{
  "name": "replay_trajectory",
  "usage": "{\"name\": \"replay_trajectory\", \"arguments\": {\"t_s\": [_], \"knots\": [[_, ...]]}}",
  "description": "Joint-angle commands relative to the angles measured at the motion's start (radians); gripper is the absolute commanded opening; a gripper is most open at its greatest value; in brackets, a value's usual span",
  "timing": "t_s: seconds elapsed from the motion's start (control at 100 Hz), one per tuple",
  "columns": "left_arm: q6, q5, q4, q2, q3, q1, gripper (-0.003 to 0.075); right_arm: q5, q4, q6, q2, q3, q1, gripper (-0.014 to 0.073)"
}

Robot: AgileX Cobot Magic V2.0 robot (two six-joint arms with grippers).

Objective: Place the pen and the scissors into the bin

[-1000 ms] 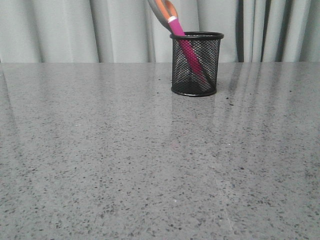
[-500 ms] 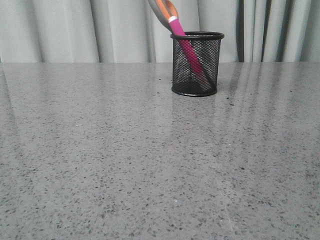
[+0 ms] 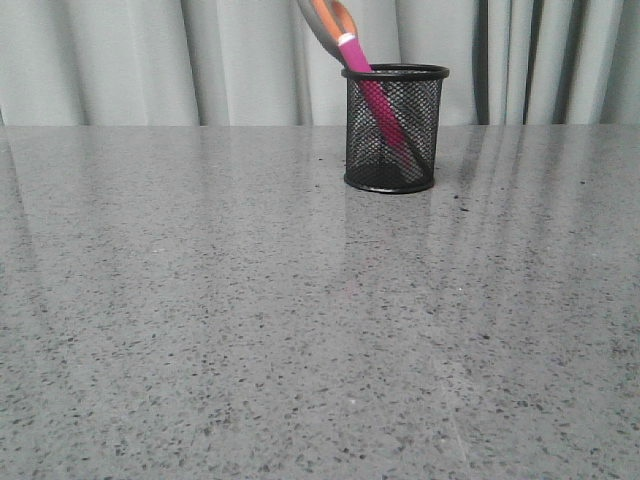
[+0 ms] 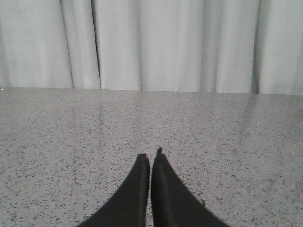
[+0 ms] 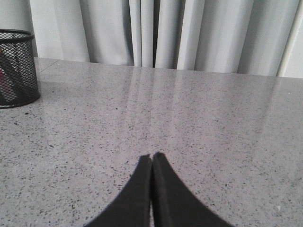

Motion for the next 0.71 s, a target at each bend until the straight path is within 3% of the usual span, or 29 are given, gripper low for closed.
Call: {"name": "replay_trajectory", "arguments": {"t_s": [0.0, 0.7], "knots": [[-0.012, -0.077, -0.01, -0.032, 0.045, -0.005, -0.0019, -0.07, -0.013, 0.003, -0.02, 0.014, -0.007, -0.0076], [-0.012, -0.077, -0.01, -0.032, 0.045, -0.005, -0.0019, -0.077, -0.013, 0.003, -0.02, 0.014, -0.007, -0.0076]]}}
